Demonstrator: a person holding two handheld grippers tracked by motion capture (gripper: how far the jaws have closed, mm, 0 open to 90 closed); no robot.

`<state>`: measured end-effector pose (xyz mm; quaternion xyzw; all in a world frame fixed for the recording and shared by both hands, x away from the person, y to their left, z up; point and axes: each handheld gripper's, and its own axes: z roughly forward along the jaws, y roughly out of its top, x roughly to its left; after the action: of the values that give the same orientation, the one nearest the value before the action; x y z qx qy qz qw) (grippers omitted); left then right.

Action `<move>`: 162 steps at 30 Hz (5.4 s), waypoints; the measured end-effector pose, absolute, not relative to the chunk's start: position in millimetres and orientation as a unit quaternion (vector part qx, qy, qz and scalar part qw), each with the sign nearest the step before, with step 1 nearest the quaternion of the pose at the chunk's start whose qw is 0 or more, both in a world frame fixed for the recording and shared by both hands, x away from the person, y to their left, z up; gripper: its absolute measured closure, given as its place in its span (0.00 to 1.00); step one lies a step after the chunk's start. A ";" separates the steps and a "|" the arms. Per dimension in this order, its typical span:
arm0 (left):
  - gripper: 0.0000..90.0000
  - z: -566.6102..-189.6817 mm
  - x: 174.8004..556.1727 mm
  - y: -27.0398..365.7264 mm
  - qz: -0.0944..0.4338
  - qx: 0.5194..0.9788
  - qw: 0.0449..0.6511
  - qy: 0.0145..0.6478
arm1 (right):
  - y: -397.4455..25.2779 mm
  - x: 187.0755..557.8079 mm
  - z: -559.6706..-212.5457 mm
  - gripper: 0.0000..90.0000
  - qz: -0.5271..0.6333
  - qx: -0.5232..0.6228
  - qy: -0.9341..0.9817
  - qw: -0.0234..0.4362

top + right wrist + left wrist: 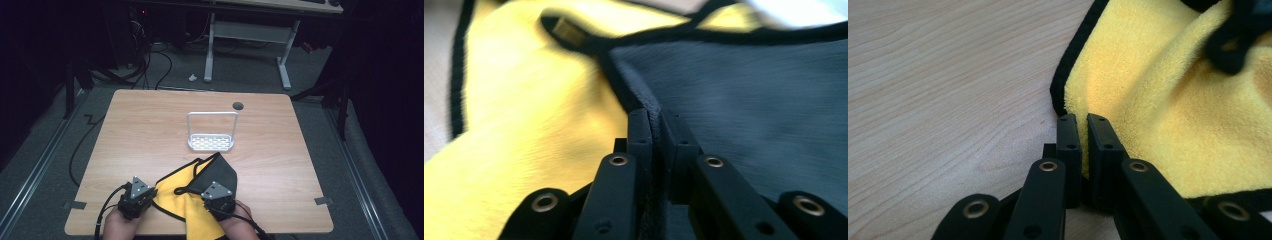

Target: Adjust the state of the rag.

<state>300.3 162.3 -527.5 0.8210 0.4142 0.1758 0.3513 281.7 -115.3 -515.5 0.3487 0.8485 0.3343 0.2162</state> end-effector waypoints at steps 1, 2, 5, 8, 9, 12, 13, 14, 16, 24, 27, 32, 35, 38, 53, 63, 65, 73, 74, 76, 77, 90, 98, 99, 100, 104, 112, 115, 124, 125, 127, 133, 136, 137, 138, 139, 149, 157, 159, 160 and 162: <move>0.94 -527.5 300.2 162.6 0.174 0.821 0.352 0.414 | -125.3 281.5 -510.3 0.94 0.340 0.354 0.841 0.227; 0.94 -527.5 299.7 163.0 0.173 0.821 0.352 0.415 | -134.1 280.5 -506.1 0.94 0.343 0.362 0.835 0.234; 0.94 -527.3 298.4 162.7 0.174 0.820 0.351 0.416 | -188.1 275.2 -491.1 0.94 0.357 0.419 0.792 0.263; 0.94 -526.8 294.9 162.0 0.170 0.821 0.350 0.418 | -238.8 270.2 -496.0 0.93 0.341 0.480 0.761 0.271; 0.94 -526.3 292.9 161.8 0.169 0.822 0.349 0.417 | -254.5 268.6 -501.0 0.93 0.328 0.498 0.755 0.273; 0.94 -525.8 283.2 163.4 0.163 0.822 0.350 0.419 | -287.3 266.2 -516.7 0.93 0.293 0.538 0.741 0.273; 0.94 -525.6 279.3 164.6 0.155 0.823 0.351 0.419 | -294.7 266.1 -519.9 0.93 0.288 0.545 0.739 0.271; 0.93 -525.8 275.1 165.4 0.151 0.823 0.355 0.418 | -300.1 266.3 -522.3 0.93 0.285 0.555 0.735 0.266; 0.93 -525.4 267.9 167.3 0.142 0.824 0.356 0.416 | -305.1 267.3 -524.4 0.93 0.285 0.557 0.733 0.265; 0.91 -525.1 280.0 166.6 0.155 0.826 0.348 0.415 | -296.4 274.3 -516.8 0.70 0.291 0.544 0.732 0.288; 0.91 -522.6 312.6 164.7 0.173 0.833 0.327 0.411 | -283.8 271.9 -503.1 0.66 0.308 0.529 0.728 0.309; 0.90 -522.8 383.6 161.5 0.170 0.832 0.326 0.416 | -269.2 270.1 -504.5 0.77 0.306 0.509 0.747 0.300; 0.89 -522.2 413.2 155.7 0.174 0.827 0.322 0.427 | -265.5 268.8 -519.7 0.86 0.279 0.510 0.769 0.264; 0.89 -523.2 432.8 148.3 0.184 0.822 0.321 0.434 | -260.4 255.1 -522.0 0.88 0.280 0.501 0.779 0.252; 0.66 -513.9 366.6 162.5 0.166 0.785 0.380 0.461 | -197.4 273.6 -482.7 0.74 0.356 0.423 0.792 0.259; 0.88 -527.1 301.1 136.1 0.125 0.825 0.376 0.403 | -147.3 340.8 -501.3 0.84 0.314 0.410 0.822 0.238; 0.96 -527.6 302.9 134.3 0.139 0.829 0.370 0.395 | -149.2 337.7 -501.8 0.98 0.317 0.405 0.823 0.240; 0.97 -527.4 331.1 159.4 0.142 0.814 0.366 0.428 | -232.1 323.8 -479.9 0.98 0.333 0.476 0.761 0.291; 0.97 -527.5 334.0 161.8 0.133 0.811 0.370 0.433 | -242.9 324.2 -481.2 0.98 0.328 0.487 0.755 0.292; 0.96 -527.8 335.1 162.0 0.128 0.808 0.374 0.437 | -267.3 326.6 -488.5 0.99 0.312 0.512 0.745 0.294; 0.96 -527.9 333.5 160.5 0.117 0.808 0.379 0.435 | -276.2 328.6 -494.1 0.99 0.306 0.522 0.742 0.290; 0.89 -529.7 305.1 131.6 0.089 0.825 0.401 0.388 | -293.8 359.9 -523.1 0.94 0.245 0.555 0.736 0.300; 0.79 -513.5 313.8 143.4 0.114 0.805 0.431 0.392 | -288.7 330.6 -486.3 0.70 0.312 0.538 0.718 0.313; 0.77 -511.8 318.0 146.3 0.122 0.803 0.430 0.394 | -286.4 326.9 -484.2 0.68 0.317 0.532 0.722 0.309; 0.75 -510.6 322.9 149.3 0.128 0.798 0.431 0.400 | -282.4 321.8 -482.8 0.66 0.322 0.527 0.725 0.306; 0.66 -512.8 349.4 156.1 0.144 0.790 0.423 0.420 | -266.4 303.2 -488.6 0.65 0.337 0.506 0.739 0.290; 0.50 -526.4 399.3 148.9 0.149 0.791 0.395 0.443 | -253.9 292.6 -508.5 0.65 0.329 0.494 0.762 0.261; 0.51 -528.4 412.9 141.9 0.125 0.790 0.387 0.459 | -252.7 292.2 -510.7 0.64 0.330 0.490 0.765 0.257; 0.69 -531.1 415.9 127.9 0.171 0.802 0.369 0.438 | -250.5 291.0 -514.2 0.60 0.331 0.483 0.768 0.259; 0.71 -531.2 415.4 127.9 0.171 0.803 0.370 0.435 | -250.4 290.8 -514.3 0.60 0.331 0.483 0.768 0.260; 0.79 -531.6 413.3 126.2 0.171 0.805 0.373 0.428 | -249.4 290.8 -514.8 0.59 0.332 0.481 0.768 0.260; 0.90 -534.5 413.7 132.2 0.146 0.794 0.399 0.436 | -242.5 288.4 -512.9 0.58 0.339 0.467 0.774 0.259; 0.90 -535.9 417.2 140.1 0.109 0.778 0.419 0.455 | -232.2 284.5 -508.4 0.56 0.354 0.453 0.776 0.258; 0.89 -536.1 417.3 140.7 0.107 0.775 0.422 0.459 | -227.5 283.2 -506.6 0.56 0.361 0.445 0.778 0.257; 0.89 -536.1 417.3 140.9 0.106 0.774 0.423 0.459 | -222.1 281.7 -504.9 0.56 0.369 0.439 0.779 0.254; 0.89 -536.1 417.2 140.8 0.106 0.774 0.422 0.459 | -216.3 280.3 -503.3 0.56 0.375 0.428 0.783 0.252; 0.87 -536.4 417.0 145.0 0.098 0.764 0.435 0.466 | -135.3 274.4 -508.7 0.55 0.369 0.345 0.837 0.209; 0.87 -536.7 417.9 146.0 0.091 0.762 0.437 0.469 | -72.2 277.2 -517.2 0.52 0.359 0.314 0.860 0.181; 0.87 -536.8 418.1 146.3 0.089 0.761 0.438 0.470 | -60.6 278.9 -519.2 0.50 0.362 0.314 0.861 0.170; 0.87 -536.8 418.2 146.4 0.089 0.761 0.438 0.471 | -54.1 279.7 -520.1 0.49 0.361 0.311 0.863 0.166; 0.87 -536.9 418.3 146.6 0.088 0.760 0.439 0.471 | -40.9 280.4 -521.8 0.48 0.366 0.305 0.865 0.160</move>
<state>418.3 146.6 -536.9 0.7604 0.4706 0.0878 0.4389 280.4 -40.9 -521.8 0.3051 0.8646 0.3659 0.1601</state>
